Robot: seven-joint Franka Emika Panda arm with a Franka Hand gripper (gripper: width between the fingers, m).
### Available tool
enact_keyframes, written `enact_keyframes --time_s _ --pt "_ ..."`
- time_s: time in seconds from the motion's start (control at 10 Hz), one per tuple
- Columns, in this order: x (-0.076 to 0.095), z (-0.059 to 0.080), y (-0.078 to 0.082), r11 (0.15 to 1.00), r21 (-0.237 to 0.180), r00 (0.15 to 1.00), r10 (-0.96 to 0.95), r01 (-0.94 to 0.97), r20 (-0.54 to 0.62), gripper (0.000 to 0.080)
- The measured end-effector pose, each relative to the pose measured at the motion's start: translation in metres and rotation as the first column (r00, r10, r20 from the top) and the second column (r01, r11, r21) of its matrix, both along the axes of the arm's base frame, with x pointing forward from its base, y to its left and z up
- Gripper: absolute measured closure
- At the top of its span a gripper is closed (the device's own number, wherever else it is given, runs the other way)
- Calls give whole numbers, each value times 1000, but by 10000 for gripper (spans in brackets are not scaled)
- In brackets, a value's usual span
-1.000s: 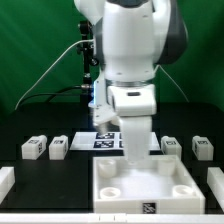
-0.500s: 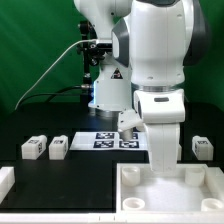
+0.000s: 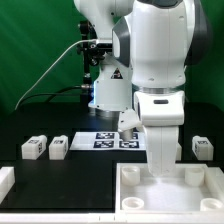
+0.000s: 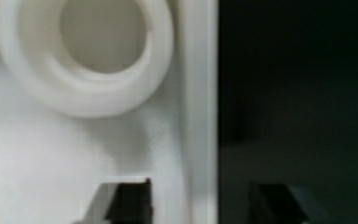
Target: Assemble one leg
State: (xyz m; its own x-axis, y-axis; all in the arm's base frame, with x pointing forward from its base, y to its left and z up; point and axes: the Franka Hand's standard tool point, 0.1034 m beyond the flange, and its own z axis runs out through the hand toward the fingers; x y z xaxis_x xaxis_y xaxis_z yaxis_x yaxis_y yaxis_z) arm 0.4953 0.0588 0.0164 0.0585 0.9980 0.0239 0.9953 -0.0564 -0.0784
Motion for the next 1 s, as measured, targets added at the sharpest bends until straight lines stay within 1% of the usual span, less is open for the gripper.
enact_keyframes --time_s 0.1,0.2,0.3,0.4,0.5,1.0 --pt "0 0 0 1000 0 1000 0 0 0 391" --pt "0 0 0 1000 0 1000 -1 1 0 256" --pt "0 0 -1 1000 0 1000 -1 1 0 256" --pt "0 0 -1 1000 0 1000 -1 1 0 172" --pt "0 0 -1 1000 0 1000 -2 2 0 157" --pt "0 0 -1 1000 0 1000 -2 2 -1 150"
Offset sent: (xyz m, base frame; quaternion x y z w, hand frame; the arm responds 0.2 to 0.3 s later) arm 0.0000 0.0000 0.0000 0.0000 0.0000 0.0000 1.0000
